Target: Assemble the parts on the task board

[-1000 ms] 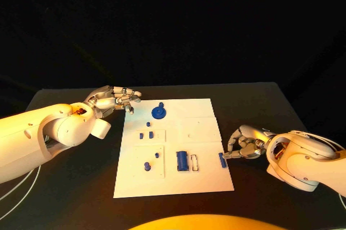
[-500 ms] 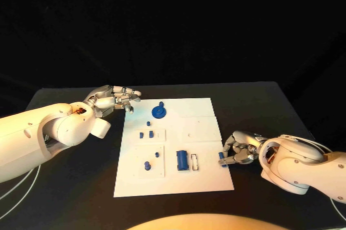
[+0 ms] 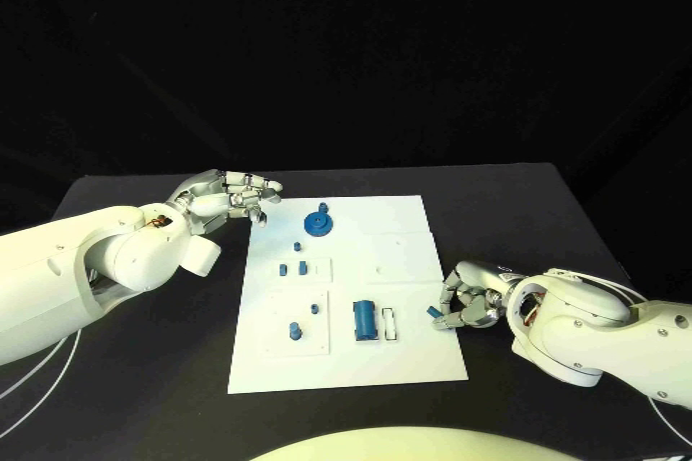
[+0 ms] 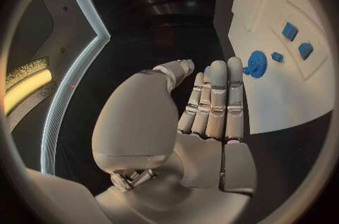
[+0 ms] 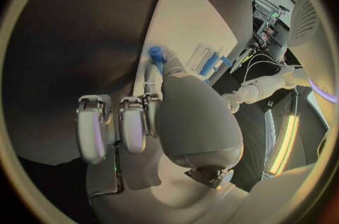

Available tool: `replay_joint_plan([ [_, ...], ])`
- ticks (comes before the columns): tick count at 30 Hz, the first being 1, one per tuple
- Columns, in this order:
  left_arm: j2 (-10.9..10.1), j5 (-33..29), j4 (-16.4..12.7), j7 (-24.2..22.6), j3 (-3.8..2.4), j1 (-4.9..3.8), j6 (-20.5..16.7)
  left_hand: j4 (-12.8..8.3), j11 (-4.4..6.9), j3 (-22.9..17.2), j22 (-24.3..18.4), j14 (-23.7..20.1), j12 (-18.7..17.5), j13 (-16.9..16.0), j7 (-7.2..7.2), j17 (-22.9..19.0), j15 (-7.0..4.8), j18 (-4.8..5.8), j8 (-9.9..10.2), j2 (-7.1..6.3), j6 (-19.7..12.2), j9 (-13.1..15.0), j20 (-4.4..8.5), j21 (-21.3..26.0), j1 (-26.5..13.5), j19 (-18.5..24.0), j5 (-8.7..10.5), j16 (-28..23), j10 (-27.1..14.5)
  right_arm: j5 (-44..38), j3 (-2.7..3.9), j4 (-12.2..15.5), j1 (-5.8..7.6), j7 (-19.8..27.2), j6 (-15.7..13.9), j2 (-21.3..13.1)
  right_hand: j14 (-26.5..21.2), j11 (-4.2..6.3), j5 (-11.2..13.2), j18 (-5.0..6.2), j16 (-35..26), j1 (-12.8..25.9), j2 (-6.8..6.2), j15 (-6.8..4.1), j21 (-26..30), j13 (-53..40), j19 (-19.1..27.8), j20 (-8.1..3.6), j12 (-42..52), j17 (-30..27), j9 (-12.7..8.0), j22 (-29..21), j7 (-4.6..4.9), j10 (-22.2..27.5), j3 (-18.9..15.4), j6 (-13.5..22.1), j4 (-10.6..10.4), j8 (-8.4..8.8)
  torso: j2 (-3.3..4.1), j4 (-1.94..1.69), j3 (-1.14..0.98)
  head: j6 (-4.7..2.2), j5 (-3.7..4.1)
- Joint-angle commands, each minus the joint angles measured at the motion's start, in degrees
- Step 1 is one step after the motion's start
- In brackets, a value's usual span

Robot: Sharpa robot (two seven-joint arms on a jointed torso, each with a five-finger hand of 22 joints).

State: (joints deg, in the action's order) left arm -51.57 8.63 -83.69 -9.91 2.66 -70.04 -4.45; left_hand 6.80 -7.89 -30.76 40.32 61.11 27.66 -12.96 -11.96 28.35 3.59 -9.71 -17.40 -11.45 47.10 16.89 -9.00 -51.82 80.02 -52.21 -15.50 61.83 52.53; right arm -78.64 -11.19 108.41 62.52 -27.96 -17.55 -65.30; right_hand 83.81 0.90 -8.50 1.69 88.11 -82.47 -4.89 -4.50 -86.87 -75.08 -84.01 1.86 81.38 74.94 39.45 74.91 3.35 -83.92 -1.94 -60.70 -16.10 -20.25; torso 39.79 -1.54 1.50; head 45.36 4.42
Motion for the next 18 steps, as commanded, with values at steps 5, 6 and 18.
replay_joint_plan([
  [5, -0.1, -0.3, -0.2, -0.2, -0.04, -0.03, 0.6, 0.3, -0.02, 0.0, -0.1, -0.4, 0.4, 0.1, -0.14, -0.1, -0.12, -0.87, -0.4, 0.29, -0.4, 0.0, 0.04, 0.3, 0.0, -0.3, -0.15, 0.3, -0.4, -6.1, -0.43, -0.6, -0.75, -2.1, 3.7, 1.1, 5.4, 0.37, -0.3, -1.12, 0.3, -5.2, -1.42, -0.24, -0.3, -10.3, -5.1, -0.36, -0.3, 11.1, -3.9, 14.3, -0.34, -3.0, 5.8, -0.9, -0.1, 3.05, -0.05, -0.02, 0.05, -0.12, -0.07],
  [6, -0.1, -0.3, -0.2, -0.2, -0.04, -0.03, 0.6, 0.3, -0.02, 0.0, -0.1, -0.4, 0.4, 0.1, -0.14, -0.1, -0.12, -0.87, -0.4, 0.29, -0.4, 0.0, 0.04, 0.3, 0.0, -0.3, -0.15, 0.3, -0.4, -6.4, -0.43, -0.6, -0.77, -2.2, 3.7, 1.2, 5.4, 0.35, -0.3, -1.11, 0.2, -5.7, -1.78, -0.22, -0.2, -10.4, -5.1, -0.34, -0.3, 11.1, -4.1, 14.3, -0.30, -3.0, 6.9, -1.0, -0.2, 3.30, -0.05, -0.02, 0.05, -0.13, -0.07],
  [18, -0.2, -0.3, -0.3, -0.1, -0.03, -0.03, 0.5, 0.3, 0.00, -0.1, -0.1, -0.4, 0.5, 0.1, -0.13, -0.1, -0.14, -0.88, -0.4, 0.44, -0.4, 0.0, 0.06, 0.4, 0.2, -0.4, -0.18, 0.3, -0.4, 2.5, -0.41, 1.4, -0.47, -2.8, -3.1, 1.2, 5.4, 0.47, -0.2, -1.28, 0.3, -3.5, -3.89, -0.41, -1.1, -10.6, -5.4, -0.46, -0.1, 11.4, -4.1, 14.6, -0.55, -3.2, 22.5, -1.4, 1.2, 4.03, 0.01, 0.02, -0.02, -0.47, -0.44],
])
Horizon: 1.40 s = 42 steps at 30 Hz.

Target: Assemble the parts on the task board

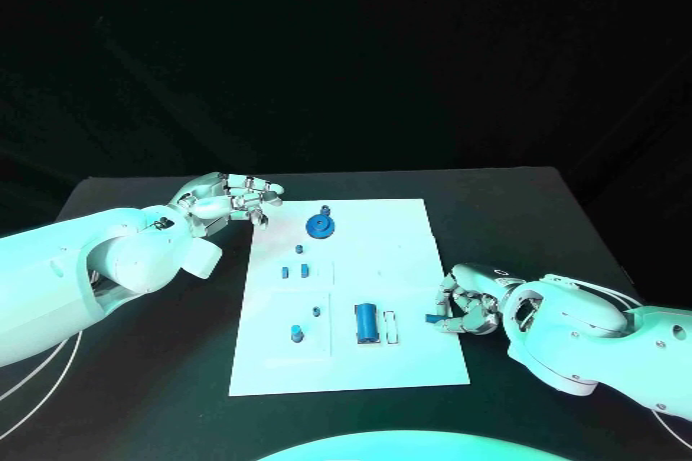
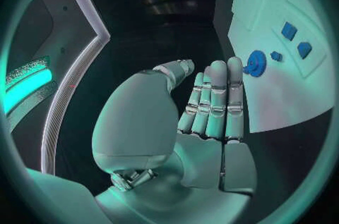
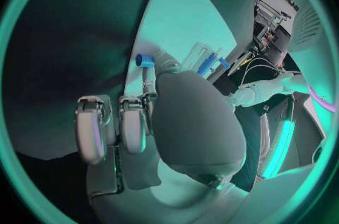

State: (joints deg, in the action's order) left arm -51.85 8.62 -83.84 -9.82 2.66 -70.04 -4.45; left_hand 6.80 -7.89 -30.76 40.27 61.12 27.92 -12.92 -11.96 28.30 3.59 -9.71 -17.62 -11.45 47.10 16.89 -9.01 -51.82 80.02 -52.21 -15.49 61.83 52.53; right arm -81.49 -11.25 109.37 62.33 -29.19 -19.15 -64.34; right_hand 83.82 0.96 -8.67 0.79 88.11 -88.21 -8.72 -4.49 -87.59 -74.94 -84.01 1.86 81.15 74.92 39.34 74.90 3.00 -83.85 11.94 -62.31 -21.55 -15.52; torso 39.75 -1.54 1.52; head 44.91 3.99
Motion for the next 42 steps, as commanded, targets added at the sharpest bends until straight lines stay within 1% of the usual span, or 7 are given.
replay_joint_plan([
  [1, 0.1, -0.3, -0.2, -0.2, -0.03, -0.03, 0.5, 0.3, 0.00, -0.1, -0.1, -0.4, 0.2, 0.1, -0.13, -0.1, -0.14, -0.88, -0.2, 0.44, -0.4, 0.0, 0.06, 0.4, 0.2, -0.4, -0.18, 0.3, -0.4, 6.9, -0.34, 0.8, -0.18, -1.5, -2.1, 0.3, 5.4, 0.42, 0.0, -0.40, 0.3, 3.1, -0.16, -0.38, -0.5, -10.8, -5.4, -0.46, 0.1, 11.4, -3.8, 14.6, -0.10, -3.2, 9.6, 0.4, 6.7, -0.76, 0.04, 0.02, -0.04, -0.02, -0.01],
  [5, 0.1, -0.3, -0.2, -0.2, -0.03, -0.03, 0.6, 0.3, 0.01, -0.2, -0.1, -0.4, 0.2, 0.1, -0.12, -0.1, -0.16, -0.88, -0.2, 0.50, -0.4, 0.0, 0.07, 0.4, 0.3, -0.4, -0.19, 0.3, -0.4, 13.8, -0.33, 1.9, 0.20, -0.9, -4.4, 0.8, 5.4, 0.30, 0.1, -0.46, 0.4, 6.2, -0.57, -0.28, -0.8, -10.8, -5.5, -0.39, 0.1, 11.5, -3.0, 14.7, 0.04, -3.3, 12.5, 1.1, 7.2, -1.08, 0.05, 0.07, -0.04, 0.06, 0.05],
  [14, 0.1, -0.3, -0.3, -0.2, -0.03, -0.03, 0.6, 0.2, 0.01, -0.2, -0.1, -0.4, 0.3, 0.1, -0.12, -0.1, -0.17, -0.89, -0.2, 0.55, -0.4, 0.0, 0.08, 0.4, 0.4, -0.4, -0.20, 0.3, -0.4, 23.5, -0.32, 2.7, 0.43, -0.1, -6.9, 3.2, 5.4, 0.12, 0.2, -0.44, 0.3, 9.6, -0.88, -0.12, -0.6, -10.8, -5.4, -0.27, 0.0, 11.4, -2.3, 14.6, 0.24, -3.3, 14.8, 1.7, 7.6, -1.28, 0.05, 0.01, 0.02, 0.39, 0.06],
  [20, 0.0, -0.3, -0.3, -0.2, -0.03, -0.03, 0.6, 0.2, 0.01, -0.2, -0.1, -0.4, 0.3, 0.1, -0.12, -0.1, -0.17, -0.89, -0.2, 0.55, -0.4, 0.0, 0.08, 0.4, 0.4, -0.4, -0.20, 0.3, -0.4, 25.0, -0.32, 2.1, 0.44, -0.5, -7.4, 4.4, 5.4, 0.06, 0.3, -0.45, 0.3, 12.1, -1.05, -0.07, -0.7, -10.9, -5.5, -0.21, 0.1, 11.4, -2.0, 14.6, 0.30, -3.4, 15.8, 1.8, 7.7, -1.44, 0.04, 0.00, 0.02, 0.53, -0.02],
  [21, -0.1, -0.3, -0.3, -0.2, -0.03, -0.03, 0.6, 0.2, 0.01, -0.2, -0.1, -0.4, 0.3, 0.1, -0.12, -0.1, -0.17, -0.89, -0.2, 0.55, -0.4, 0.0, 0.08, 0.4, 0.4, -0.4, -0.20, 0.3, -0.4, 25.1, -0.32, 2.0, 0.43, -0.6, -7.5, 4.6, 5.4, 0.04, 0.3, -0.45, 0.3, 12.8, -1.15, -0.05, -0.7, -10.9, -5.5, -0.19, 0.1, 11.4, -1.9, 14.6, 0.33, -3.4, 16.0, 1.8, 7.6, -1.47, 0.07, 0.04, -0.02, 0.63, -0.09],
  [34, -0.1, -0.3, -0.3, -0.1, -0.03, -0.03, 0.7, 0.2, 0.00, -0.2, -0.1, -0.4, 0.3, 0.1, -0.14, -0.1, -0.17, -0.88, -0.3, 0.56, -0.4, 0.0, 0.09, 0.4, 0.4, -0.5, -0.19, 0.3, -0.5, 25.5, -0.31, 1.3, 0.36, -0.6, -7.7, 6.5, 5.5, -0.01, 0.4, -0.44, 0.4, 17.5, -1.79, 0.00, -0.7, -11.1, -5.5, -0.14, 0.4, 11.5, -1.4, 14.6, 0.36, -3.5, 16.6, 1.6, 7.1, -1.73, 0.06, 0.08, -0.08, 0.71, -0.24],
  [42, -0.1, -0.3, -0.3, 0.0, -0.03, -0.03, 0.9, 0.2, 0.00, -0.2, -0.1, -0.4, 0.3, 0.1, -0.14, -0.1, -0.17, -0.88, -0.3, 0.56, -0.4, 0.0, 0.09, 0.4, 0.4, -0.5, -0.19, 0.3, -0.5, 25.3, -0.31, 1.2, 0.36, -0.8, -6.6, 7.0, 5.5, -0.05, 0.4, -0.46, 0.4, 21.0, -2.83, 0.04, -0.8, -11.2, -5.5, -0.10, 0.6, 11.6, -1.2, 14.7, 0.40, -3.6, 16.1, 1.3, 6.3, -1.89, 0.03, 0.05, -0.04, 0.86, -0.19],
])
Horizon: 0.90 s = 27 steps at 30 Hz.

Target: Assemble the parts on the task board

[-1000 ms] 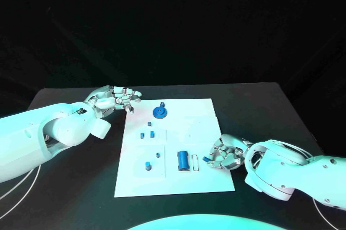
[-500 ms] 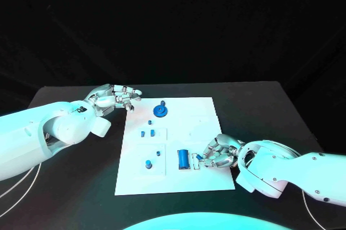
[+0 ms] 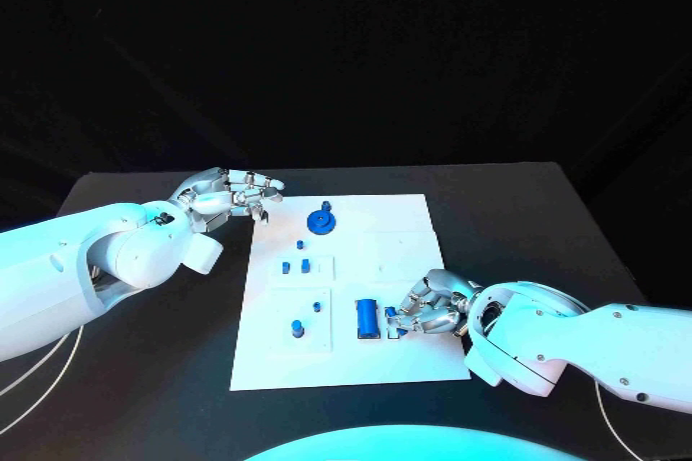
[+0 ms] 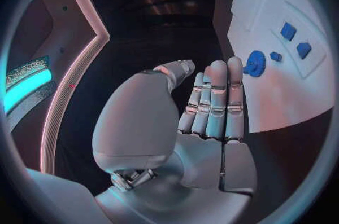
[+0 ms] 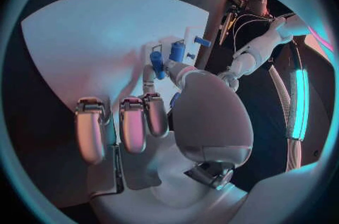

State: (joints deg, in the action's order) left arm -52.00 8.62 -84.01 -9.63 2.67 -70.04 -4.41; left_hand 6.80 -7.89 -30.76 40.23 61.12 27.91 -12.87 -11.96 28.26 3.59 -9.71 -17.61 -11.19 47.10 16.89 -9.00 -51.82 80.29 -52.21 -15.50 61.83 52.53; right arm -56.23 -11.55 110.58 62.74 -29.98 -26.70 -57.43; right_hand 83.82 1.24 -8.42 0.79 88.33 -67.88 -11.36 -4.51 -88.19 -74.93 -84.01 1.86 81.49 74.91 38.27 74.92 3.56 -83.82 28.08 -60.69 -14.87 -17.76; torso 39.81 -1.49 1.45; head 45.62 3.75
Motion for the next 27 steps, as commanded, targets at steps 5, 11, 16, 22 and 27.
replay_joint_plan([
  [5, 0.1, -0.3, -0.1, -0.1, -0.03, -0.03, 0.9, 0.2, 0.00, -0.2, -0.1, -0.4, 0.3, 0.1, -0.14, -0.1, -0.17, -0.88, -0.3, 0.30, -0.4, 0.0, 0.09, 0.4, 0.2, -0.5, -0.19, 0.3, -0.5, -0.9, -0.01, -0.2, -0.06, -0.4, 1.7, 0.1, 5.5, -0.36, 0.2, -0.47, 0.2, 2.5, -0.88, 0.07, -0.2, -11.3, -5.5, -0.08, 0.3, 11.6, 0.0, 14.6, -0.13, -3.7, -0.8, -0.4, -1.0, 0.31, -0.02, -0.02, 0.04, 0.09, 0.10],
  [11, 0.1, -0.3, -0.1, -0.1, -0.03, -0.03, 0.8, 0.2, 0.00, -0.2, -0.1, -0.4, 0.3, 0.1, -0.14, -0.1, -0.17, -0.88, -0.3, 0.30, -0.4, 0.0, 0.09, 0.4, 0.2, -0.5, -0.19, 0.3, -0.5, -1.9, -0.01, -0.2, -0.06, -0.6, 2.3, 0.3, 5.4, -0.44, 0.5, -0.40, 0.1, 4.6, -1.80, 0.13, 0.1, -11.2, -5.4, -0.04, 0.2, 11.5, 0.2, 14.6, -0.05, -3.6, -3.1, -0.6, -1.2, 0.19, -0.02, -0.01, 0.00, -0.28, 0.03],
  [16, 0.1, -0.3, -0.1, -0.2, -0.03, -0.03, 0.8, 0.2, 0.00, -0.2, -0.1, -0.4, 0.3, 0.1, -0.14, -0.1, -0.17, -0.88, -0.3, 0.30, -0.4, 0.0, 0.09, 0.4, 0.2, -0.5, -0.19, 0.3, -0.5, -2.1, -0.01, -0.2, -0.06, -0.5, 2.6, 0.3, 5.4, -0.44, 0.5, -0.42, 0.1, 5.0, -1.95, 0.13, 0.0, -11.2, -5.4, -0.03, 0.2, 11.5, 0.3, 14.6, -0.05, -3.6, -3.8, -0.6, -1.3, 0.18, -0.03, -0.01, -0.01, -0.14, -0.10],
  [22, 0.1, -0.3, 0.0, -0.2, -0.03, -0.03, 0.7, 0.3, -0.01, -0.2, -0.1, -0.4, 0.4, 0.1, -0.15, -0.1, -0.15, -0.87, -0.3, 0.32, -0.4, 0.0, 0.09, 0.4, 0.2, -0.5, -0.20, 0.3, -0.5, -2.0, -0.01, -0.2, -0.06, -0.1, 2.9, 0.4, 5.5, -0.42, 0.5, -0.40, 0.1, 5.5, -2.13, 0.12, 0.1, -11.2, -5.4, -0.03, 0.2, 11.5, 0.3, 14.6, -0.09, -3.7, -4.7, -0.6, -1.3, 0.15, 0.00, 0.01, 0.01, -0.09, -0.08],
  [27, 0.2, -0.3, 0.0, -0.2, -0.03, -0.03, 0.7, 0.3, -0.01, -0.2, -0.1, -0.4, 0.4, 0.1, -0.15, -0.1, -0.15, -0.87, -0.3, 0.32, -0.4, 0.0, 0.09, 0.4, 0.2, -0.5, -0.20, 0.3, -0.5, -2.1, -0.01, -0.2, -0.06, 0.1, 3.8, 0.2, 5.5, -0.36, 0.4, -0.40, 0.2, 4.9, -2.27, 0.09, 0.1, -11.3, -5.4, -0.05, 0.2, 11.5, 0.4, 14.6, -0.16, -3.7, -5.3, -0.6, -0.9, 0.14, -0.02, -0.01, 0.00, 0.02, -0.04],
])
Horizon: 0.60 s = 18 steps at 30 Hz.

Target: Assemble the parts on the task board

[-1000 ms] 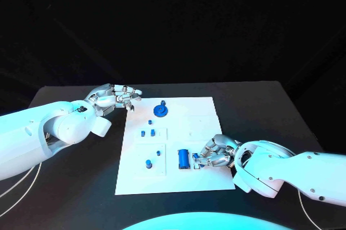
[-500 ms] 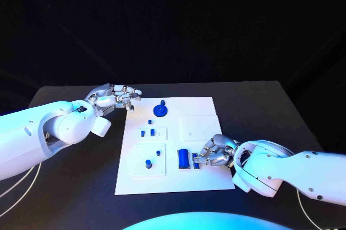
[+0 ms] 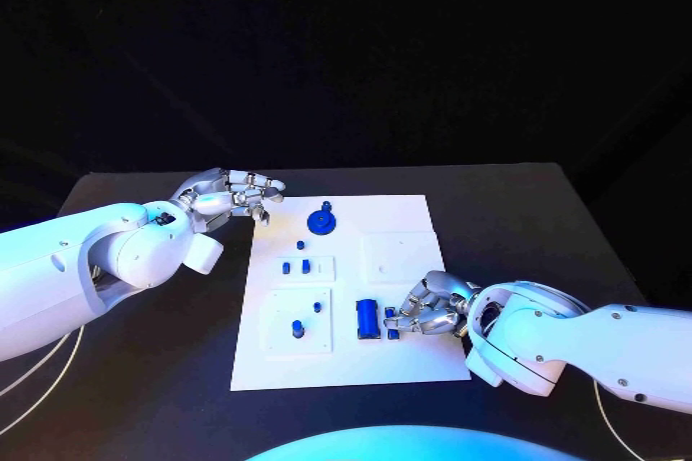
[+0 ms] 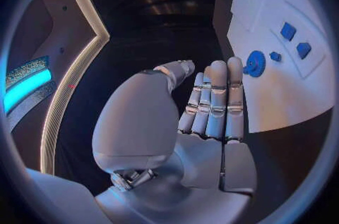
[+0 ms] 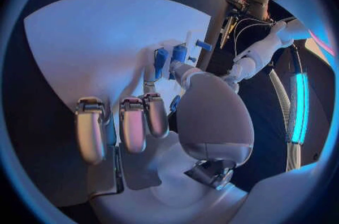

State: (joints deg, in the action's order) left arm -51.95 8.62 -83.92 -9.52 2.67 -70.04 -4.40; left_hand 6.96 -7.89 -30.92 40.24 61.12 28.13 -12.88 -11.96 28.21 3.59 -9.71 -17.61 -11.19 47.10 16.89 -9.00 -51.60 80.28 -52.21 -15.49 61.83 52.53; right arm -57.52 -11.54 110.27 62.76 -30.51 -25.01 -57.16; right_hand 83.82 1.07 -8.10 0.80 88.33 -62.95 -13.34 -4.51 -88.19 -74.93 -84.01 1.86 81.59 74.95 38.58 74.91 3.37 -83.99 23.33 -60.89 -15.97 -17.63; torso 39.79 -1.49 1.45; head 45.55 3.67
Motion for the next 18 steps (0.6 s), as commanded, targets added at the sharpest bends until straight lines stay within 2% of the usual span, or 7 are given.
replay_joint_plan([
  [1, 0.1, -0.3, -0.1, -0.3, -0.04, -0.03, 0.7, 0.1, -0.01, -0.1, -0.1, -0.4, 0.2, 0.1, -0.15, 0.0, -0.15, -0.87, -0.3, 0.32, -0.4, 0.0, 0.09, 0.2, 0.2, -0.5, -0.20, 0.3, -0.5, -0.8, -0.03, 0.1, -0.07, 0.7, 2.6, -0.2, 5.5, -0.17, 0.1, -0.41, 0.1, -0.7, -0.35, 0.06, 0.1, -11.3, -5.4, -0.07, 0.1, 11.5, 0.1, 14.6, 0.01, -3.5, -0.8, -0.3, 0.7, 0.02, 0.01, -0.01, 0.01, 0.08, 0.04],
  [6, 0.0, -0.3, -0.1, -0.3, -0.03, -0.03, 0.7, 0.1, -0.01, -0.1, -0.1, -0.4, 0.2, 0.1, -0.15, 0.0, -0.15, -0.87, -0.3, 0.32, -0.4, 0.0, 0.09, 0.2, 0.2, -0.5, -0.20, 0.3, -0.5, -1.0, -0.03, 0.2, -0.07, 1.2, 4.6, -1.0, 5.4, -0.19, 0.0, -0.33, 0.1, -2.6, -0.89, 0.07, 0.5, -11.2, -5.3, -0.07, -0.1, 11.4, 0.1, 14.5, 0.05, -3.4, -2.3, -0.1, 1.8, 0.15, 0.00, -0.02, -0.02, 0.02, -0.11],
  [12, -0.1, -0.3, 0.0, -0.2, -0.02, -0.03, 0.6, 0.1, -0.01, -0.1, -0.1, -0.4, 0.2, 0.1, -0.15, 0.0, -0.15, -0.87, -0.3, 0.32, -0.4, 0.0, 0.09, 0.2, 0.2, -0.5, -0.20, 0.3, -0.5, -0.3, -0.03, 0.8, -0.08, 2.0, 5.6, -2.1, 5.4, -0.26, -0.1, -0.35, 0.1, -2.7, -0.69, 0.14, 0.4, -11.2, -5.3, -0.02, -0.1, 11.4, 0.1, 14.5, 0.11, -3.4, -4.6, -0.2, 1.2, 0.25, 0.02, 0.07, -0.02, -0.06, -0.24],
  [18, 0.0, -0.2, 0.1, -0.2, -0.01, -0.03, 0.6, 0.1, 0.00, -0.1, -0.1, -0.4, 0.3, 0.1, -0.14, -0.1, -0.16, -0.87, -0.4, 0.35, -0.4, 0.0, 0.11, 0.2, 0.3, -0.5, -0.23, 0.3, -0.5, -0.1, -0.04, 0.9, -0.08, 2.2, 6.4, -2.6, 5.4, -0.26, -0.1, -0.35, 0.1, -2.7, -0.69, 0.14, 0.4, -11.2, -5.3, -0.02, -0.1, 11.4, 0.1, 14.5, 0.11, -3.4, -4.6, -0.2, 1.2, 0.25, 0.00, 0.01, 0.01, 0.01, -0.19],
])
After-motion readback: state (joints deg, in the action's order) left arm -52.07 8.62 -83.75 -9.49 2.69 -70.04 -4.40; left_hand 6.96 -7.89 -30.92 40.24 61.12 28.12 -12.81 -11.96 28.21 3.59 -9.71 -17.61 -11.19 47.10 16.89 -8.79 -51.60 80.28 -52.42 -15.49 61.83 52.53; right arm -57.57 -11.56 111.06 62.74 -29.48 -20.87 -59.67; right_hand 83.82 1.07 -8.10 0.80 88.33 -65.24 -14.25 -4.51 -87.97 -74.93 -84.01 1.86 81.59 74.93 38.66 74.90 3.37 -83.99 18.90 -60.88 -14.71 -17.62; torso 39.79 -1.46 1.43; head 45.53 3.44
